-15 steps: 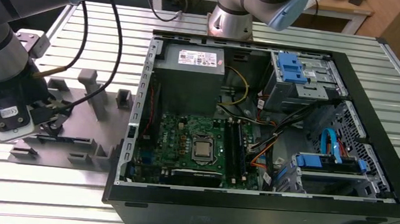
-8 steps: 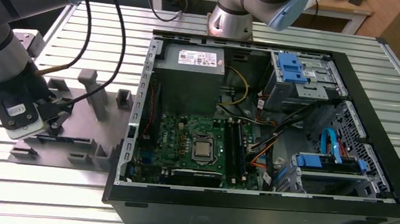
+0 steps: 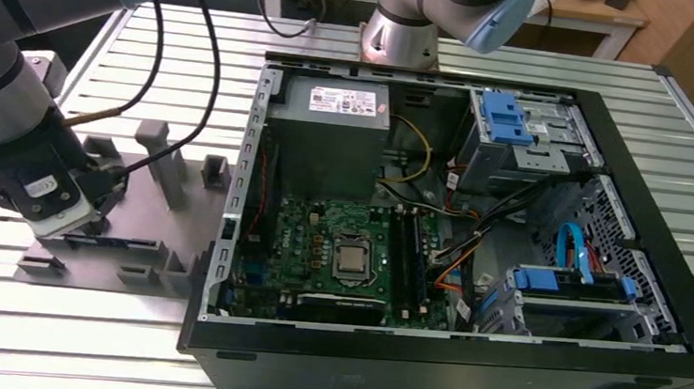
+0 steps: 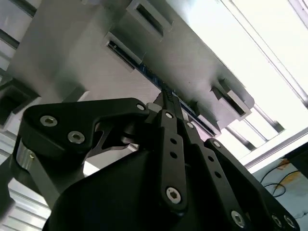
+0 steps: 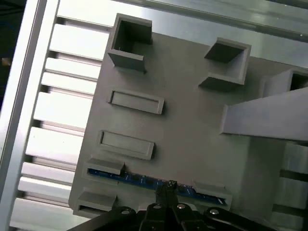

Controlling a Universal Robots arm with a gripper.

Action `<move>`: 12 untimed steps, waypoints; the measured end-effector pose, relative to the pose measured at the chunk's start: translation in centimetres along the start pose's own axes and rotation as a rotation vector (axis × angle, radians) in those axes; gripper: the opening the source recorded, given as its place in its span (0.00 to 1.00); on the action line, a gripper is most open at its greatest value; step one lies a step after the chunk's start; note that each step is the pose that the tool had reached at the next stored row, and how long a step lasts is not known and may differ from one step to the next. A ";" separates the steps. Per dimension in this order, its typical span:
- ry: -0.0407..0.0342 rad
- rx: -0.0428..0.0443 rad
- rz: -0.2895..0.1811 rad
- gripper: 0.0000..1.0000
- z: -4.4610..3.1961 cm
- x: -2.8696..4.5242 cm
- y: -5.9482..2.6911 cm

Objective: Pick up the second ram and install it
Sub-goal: 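Pick up the second ram and move it above second insertion slot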

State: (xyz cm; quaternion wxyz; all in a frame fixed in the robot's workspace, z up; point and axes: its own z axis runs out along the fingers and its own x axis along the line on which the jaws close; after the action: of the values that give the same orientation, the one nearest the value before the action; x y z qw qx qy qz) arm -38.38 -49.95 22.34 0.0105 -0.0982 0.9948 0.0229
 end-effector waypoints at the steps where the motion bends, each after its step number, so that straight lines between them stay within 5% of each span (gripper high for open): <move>1: 0.0006 -0.0005 -0.016 0.07 0.01 0.00 0.00; 12: 0.0076 -0.0045 -0.176 0.07 0.04 0.00 0.00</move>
State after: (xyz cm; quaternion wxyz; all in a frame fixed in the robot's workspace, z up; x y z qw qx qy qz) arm -38.38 -49.95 22.30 0.0085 -0.1855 0.9823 0.0237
